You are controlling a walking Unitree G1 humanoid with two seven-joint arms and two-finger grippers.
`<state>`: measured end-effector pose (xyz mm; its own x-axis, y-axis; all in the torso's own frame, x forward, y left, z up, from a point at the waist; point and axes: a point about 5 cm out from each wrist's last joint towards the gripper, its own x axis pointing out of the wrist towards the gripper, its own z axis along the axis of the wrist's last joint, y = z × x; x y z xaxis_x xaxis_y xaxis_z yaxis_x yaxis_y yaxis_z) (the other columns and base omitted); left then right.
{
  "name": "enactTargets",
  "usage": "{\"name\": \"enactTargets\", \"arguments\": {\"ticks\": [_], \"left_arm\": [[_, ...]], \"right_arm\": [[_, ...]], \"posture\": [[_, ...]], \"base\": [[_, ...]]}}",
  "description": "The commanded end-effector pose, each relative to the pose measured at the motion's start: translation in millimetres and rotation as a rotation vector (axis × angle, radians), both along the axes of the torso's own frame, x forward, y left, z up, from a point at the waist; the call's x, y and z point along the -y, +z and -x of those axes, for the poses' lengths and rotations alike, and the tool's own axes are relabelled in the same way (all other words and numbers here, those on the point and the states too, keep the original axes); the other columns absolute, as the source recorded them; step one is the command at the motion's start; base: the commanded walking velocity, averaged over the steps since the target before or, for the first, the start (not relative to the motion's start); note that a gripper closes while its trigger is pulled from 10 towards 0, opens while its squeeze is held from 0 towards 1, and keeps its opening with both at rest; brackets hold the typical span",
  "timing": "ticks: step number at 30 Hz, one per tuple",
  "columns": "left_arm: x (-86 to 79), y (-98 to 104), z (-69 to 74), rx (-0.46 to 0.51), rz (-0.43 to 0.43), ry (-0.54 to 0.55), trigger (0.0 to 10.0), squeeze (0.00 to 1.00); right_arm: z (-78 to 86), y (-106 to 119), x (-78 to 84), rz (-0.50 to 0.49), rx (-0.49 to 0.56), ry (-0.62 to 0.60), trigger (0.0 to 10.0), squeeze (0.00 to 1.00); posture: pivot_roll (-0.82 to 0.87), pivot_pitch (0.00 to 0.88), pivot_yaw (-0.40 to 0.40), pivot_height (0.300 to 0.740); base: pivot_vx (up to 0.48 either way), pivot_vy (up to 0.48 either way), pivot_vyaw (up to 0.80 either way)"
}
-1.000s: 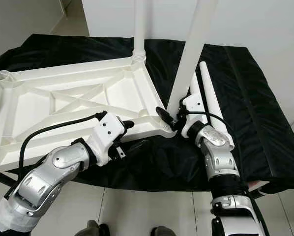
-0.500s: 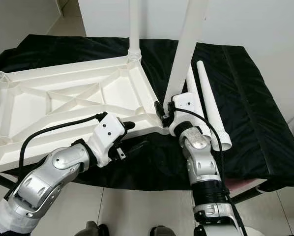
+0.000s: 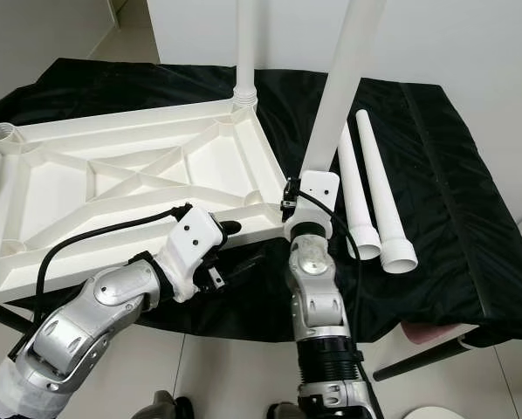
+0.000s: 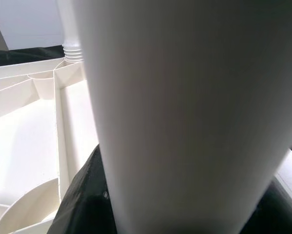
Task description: Building children table
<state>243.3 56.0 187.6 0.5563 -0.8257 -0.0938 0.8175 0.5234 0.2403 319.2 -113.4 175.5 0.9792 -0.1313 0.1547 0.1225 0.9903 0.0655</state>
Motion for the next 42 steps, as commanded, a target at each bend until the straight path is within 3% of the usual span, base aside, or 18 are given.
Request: {"name": "enactTargets", "arguments": {"ticks": [1,2,3,4,10,11,12,15,20,22,27,31,32,35,36,37,42], "left_arm": [[3.1,-2,5.4,-0.015,-0.006,-0.049,10.0,0.0],[3.6,-2,5.0,-0.016,-0.007,-0.052,10.0,0.0],[3.6,-2,5.0,-0.016,-0.007,-0.052,10.0,0.0],[4.1,-2,4.8,-0.015,-0.007,-0.054,10.0,0.0],[5.1,-2,5.4,-0.016,-0.007,-0.057,10.0,0.0],[5.2,-2,5.7,-0.017,-0.006,-0.058,10.0,0.0],[5.3,-2,5.7,-0.018,-0.006,-0.058,10.0,0.0],[5.3,-2,5.6,-0.019,-0.007,-0.059,10.0,0.0],[4.3,0,4.1,-0.015,-0.01,-0.06,10.0,0.0],[4.2,0,4.1,-0.014,-0.01,-0.06,10.0,0.0],[4.3,1,3.6,-0.011,-0.012,-0.065,10.0,0.0],[4.0,2,3.6,-0.009,-0.012,-0.066,10.0,0.0],[3.6,2,4.0,-0.009,-0.013,-0.064,10.0,0.0],[3.4,2,4.1,-0.01,-0.013,-0.063,10.0,0.0],[3.2,2,4.5,-0.01,-0.013,-0.062,10.0,0.0],[2.7,1,5.4,-0.013,-0.013,-0.06,10.0,0.0],[2.2,1,5.8,-0.016,-0.013,-0.058,10.0,0.0]], "right_arm": [[2.9,-1,-2.6,-0.03,0.0,-0.002,10.0,0.0],[3.9,-2,-1.1,-0.031,-0.003,0.004,10.0,0.73],[3.9,-2,-1.1,-0.031,-0.003,0.004,10.0,0.73],[4.7,-2,1.3,-0.033,0.01,0.019,10.0,1.0],[4.3,2,5.4,-0.036,0.045,0.101,10.0,1.0],[3.5,3,6.1,-0.024,0.047,0.142,10.0,0.86],[2.6,2,7.3,-0.012,0.044,0.194,10.0,0.0],[1.8,1,9.1,0.011,0.039,0.267,10.0,0.0],[-5.6,3,23.5,0.144,0.055,0.521,10.0,0.0],[-6.2,3,24.6,0.15,0.055,0.538,10.0,0.0],[-16.5,4,34.6,0.288,0.049,0.687,10.0,0.0],[-20.9,0,40.4,0.315,0.016,0.747,10.0,0.0],[-24.0,-4,46.0,0.329,-0.015,0.778,4.7,0.0],[-25.2,-5,48.3,0.337,-0.026,0.781,4.7,0.0],[-26.3,-7,50.8,0.337,-0.038,0.794,2.9,0.0],[-27.6,-12,54.6,0.34,-0.065,0.805,0.0,0.0],[-28.7,-18,58.6,0.347,-0.094,0.807,0.0,0.0]], "posture": [[-0.1,0.101,0.006,0.74],[-0.1,0.096,0.009,0.74],[-0.1,0.096,0.009,0.74],[-0.1,0.096,0.009,0.74],[-0.1,0.093,0.012,0.74],[-0.1,0.093,0.011,0.74],[-0.1,0.093,0.012,0.74],[-0.1,0.093,0.012,0.74],[-0.1,0.094,0.021,0.74],[-0.1,0.094,0.021,0.74],[-0.1,0.094,0.032,0.74],[-0.1,0.096,0.032,0.74],[-0.1,0.098,0.032,0.74],[-0.1,0.098,0.032,0.74],[-0.1,0.101,0.031,0.74],[-0.09,0.103,0.031,0.74],[-0.09,0.105,0.031,0.74]], "base": [[0.0,0.0,0.0],[0.0,0.0,0.0],[0.0,0.0,0.0],[0.0,0.0,0.0],[0.0,0.0,0.0],[0.0,0.0,0.0],[0.0,0.0,0.0],[0.0,0.0,0.0],[0.0,0.0,0.0],[0.0,0.0,0.0],[0.0,0.0,0.0],[0.0,0.0,0.0],[0.0,0.0,0.0],[0.0,0.0,0.0],[0.0,0.0,0.0],[0.0,0.0,0.0],[0.0,0.0,0.0]]}}
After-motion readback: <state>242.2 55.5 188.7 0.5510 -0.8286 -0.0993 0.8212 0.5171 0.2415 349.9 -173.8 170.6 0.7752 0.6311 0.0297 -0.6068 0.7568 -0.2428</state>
